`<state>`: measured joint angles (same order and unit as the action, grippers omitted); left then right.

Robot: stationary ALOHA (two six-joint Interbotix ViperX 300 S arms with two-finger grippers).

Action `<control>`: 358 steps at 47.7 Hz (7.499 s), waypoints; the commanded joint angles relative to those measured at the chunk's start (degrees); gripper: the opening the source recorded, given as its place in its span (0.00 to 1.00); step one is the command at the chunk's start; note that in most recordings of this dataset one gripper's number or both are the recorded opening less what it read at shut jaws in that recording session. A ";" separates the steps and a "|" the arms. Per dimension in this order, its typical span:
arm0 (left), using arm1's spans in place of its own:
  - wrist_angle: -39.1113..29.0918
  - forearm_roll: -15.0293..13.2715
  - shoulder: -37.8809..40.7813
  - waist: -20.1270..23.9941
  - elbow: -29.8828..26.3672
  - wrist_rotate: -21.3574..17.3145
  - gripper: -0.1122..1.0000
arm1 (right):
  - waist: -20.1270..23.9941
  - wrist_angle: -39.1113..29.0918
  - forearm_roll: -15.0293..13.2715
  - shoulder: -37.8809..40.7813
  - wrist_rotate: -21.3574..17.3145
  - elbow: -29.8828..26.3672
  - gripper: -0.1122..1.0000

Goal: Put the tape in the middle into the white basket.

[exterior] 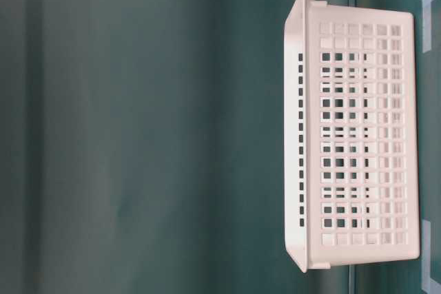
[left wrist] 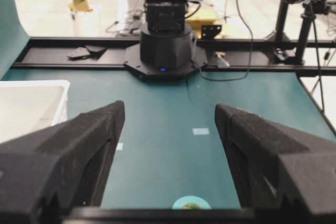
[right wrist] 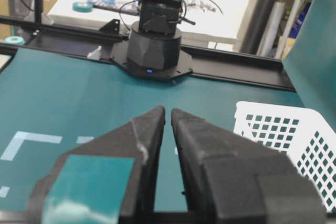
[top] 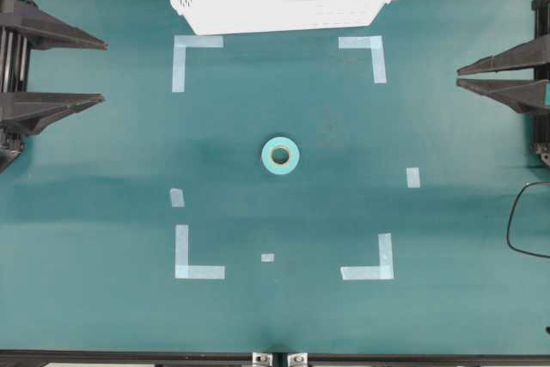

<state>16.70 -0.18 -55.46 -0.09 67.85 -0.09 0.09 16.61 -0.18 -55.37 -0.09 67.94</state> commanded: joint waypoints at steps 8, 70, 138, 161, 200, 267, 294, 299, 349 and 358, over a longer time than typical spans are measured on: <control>0.35 -1.58 -4.39 -0.18 1.93 0.35 0.12 | -1.32 1.05 0.09 -0.97 -1.05 1.05 0.13; -13.45 -1.58 -20.04 -0.62 14.68 0.26 0.00 | -2.20 11.43 0.44 9.32 -1.85 2.72 0.98; -17.67 -1.58 -22.32 -0.18 20.57 0.09 0.00 | -0.26 17.67 0.18 39.99 -5.10 -6.86 0.98; -16.79 -1.58 -22.32 0.18 21.18 0.26 0.00 | 1.58 19.34 0.18 47.55 -5.71 -10.20 0.98; -15.91 -1.58 -22.32 0.35 21.80 0.26 0.00 | 2.90 21.01 0.26 58.71 -8.79 -15.29 0.98; -15.82 -1.58 -22.32 0.44 21.80 0.26 0.00 | 3.96 20.74 0.18 69.87 -12.74 -22.59 0.98; -15.82 -1.58 -22.32 0.44 21.80 0.26 0.00 | 3.96 20.65 0.62 72.42 -14.06 -23.73 0.98; -15.91 -1.58 -22.32 0.44 21.80 0.26 0.00 | 3.96 20.65 1.05 72.95 -14.06 -24.08 0.98; -15.82 -1.58 -22.32 0.44 21.80 0.26 0.00 | 3.96 16.44 2.46 75.15 -13.97 -26.46 0.94; -15.91 -1.49 -22.32 0.44 21.88 0.26 0.00 | 3.96 16.00 2.37 73.74 -13.97 -26.54 0.71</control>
<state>0.26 -1.67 -78.31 0.18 90.35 0.18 3.87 32.70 2.20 20.21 -13.97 42.01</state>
